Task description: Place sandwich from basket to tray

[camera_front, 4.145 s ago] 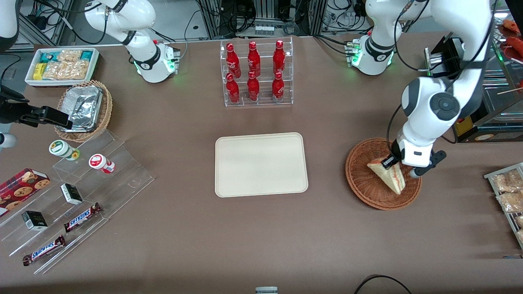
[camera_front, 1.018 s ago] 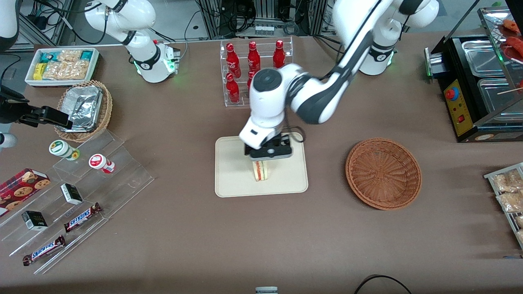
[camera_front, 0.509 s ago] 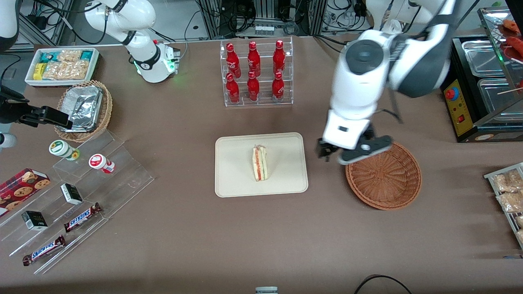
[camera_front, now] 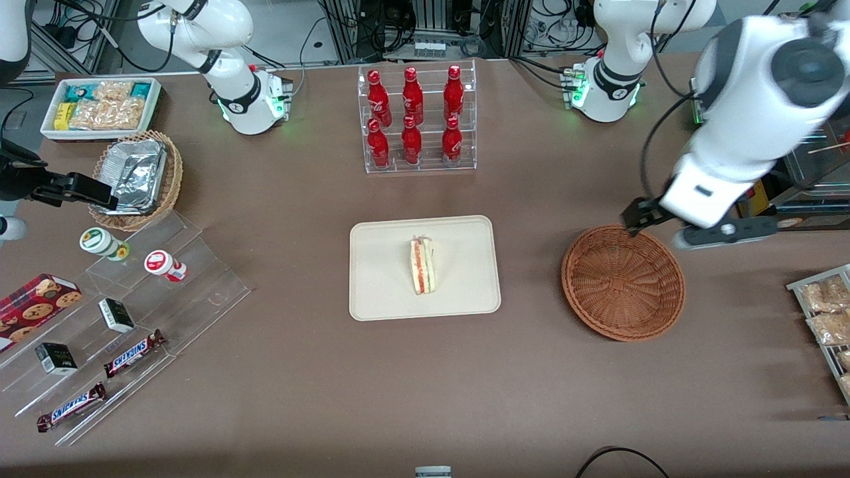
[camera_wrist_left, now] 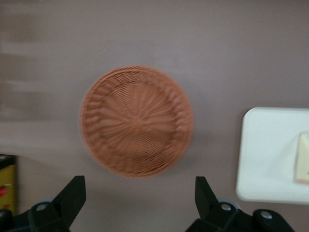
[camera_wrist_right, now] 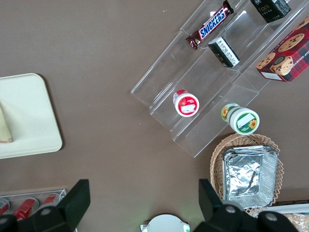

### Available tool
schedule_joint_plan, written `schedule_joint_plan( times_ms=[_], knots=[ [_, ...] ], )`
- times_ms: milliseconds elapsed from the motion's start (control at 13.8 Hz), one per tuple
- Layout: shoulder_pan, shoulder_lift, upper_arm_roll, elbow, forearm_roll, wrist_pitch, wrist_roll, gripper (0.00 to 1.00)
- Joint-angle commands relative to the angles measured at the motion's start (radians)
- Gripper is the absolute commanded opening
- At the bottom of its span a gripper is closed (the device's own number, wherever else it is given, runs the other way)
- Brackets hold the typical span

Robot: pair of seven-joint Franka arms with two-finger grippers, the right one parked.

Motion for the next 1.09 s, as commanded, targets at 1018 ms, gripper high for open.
schedule_joint_plan(
  times_ms=[1018],
  knots=[
    [-0.028, -0.024, 0.125, 0.122, -0.038, -0.149, 0.22, 1.0]
  ],
)
